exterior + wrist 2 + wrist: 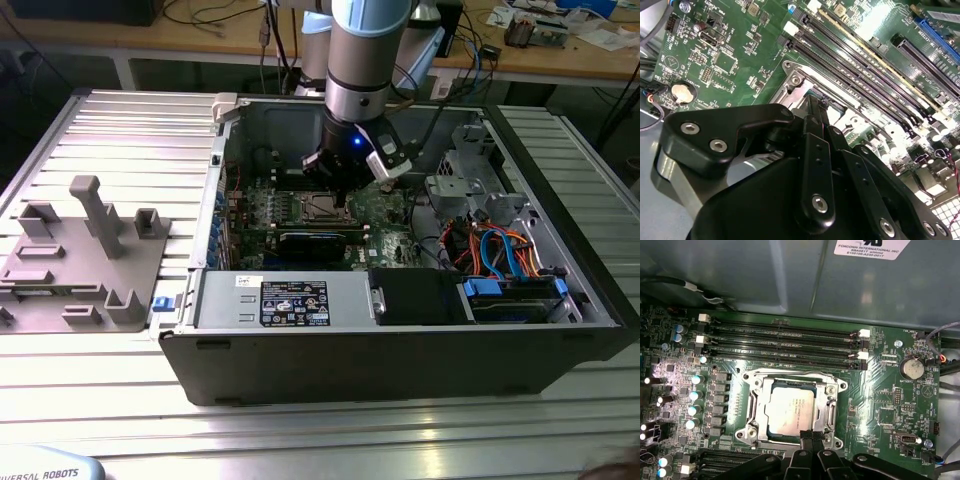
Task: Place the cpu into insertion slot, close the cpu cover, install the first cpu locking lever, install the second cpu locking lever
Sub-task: 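Install the second cpu locking lever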
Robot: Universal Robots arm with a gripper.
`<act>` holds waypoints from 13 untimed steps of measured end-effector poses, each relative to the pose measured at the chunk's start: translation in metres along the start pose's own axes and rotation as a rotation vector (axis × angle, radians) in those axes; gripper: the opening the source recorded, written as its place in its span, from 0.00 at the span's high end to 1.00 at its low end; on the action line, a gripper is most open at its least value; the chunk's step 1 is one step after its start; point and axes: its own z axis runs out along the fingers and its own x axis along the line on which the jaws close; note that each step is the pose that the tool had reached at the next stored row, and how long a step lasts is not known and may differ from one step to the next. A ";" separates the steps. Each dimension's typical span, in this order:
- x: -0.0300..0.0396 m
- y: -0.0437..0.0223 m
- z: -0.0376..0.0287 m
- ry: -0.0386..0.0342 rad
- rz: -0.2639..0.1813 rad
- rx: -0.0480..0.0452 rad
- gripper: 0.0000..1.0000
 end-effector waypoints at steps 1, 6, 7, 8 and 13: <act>0.0000 -0.0002 0.0000 0.0000 0.000 -0.0001 0.89; 0.0002 -0.0025 0.0003 -0.0002 0.000 -0.0024 0.89; 0.0003 -0.0033 0.0003 -0.0003 0.000 -0.0039 0.89; 0.0006 -0.0043 0.0003 -0.0005 0.000 -0.0056 0.89; 0.0010 -0.0094 0.0002 -0.0007 -0.001 -0.0077 0.89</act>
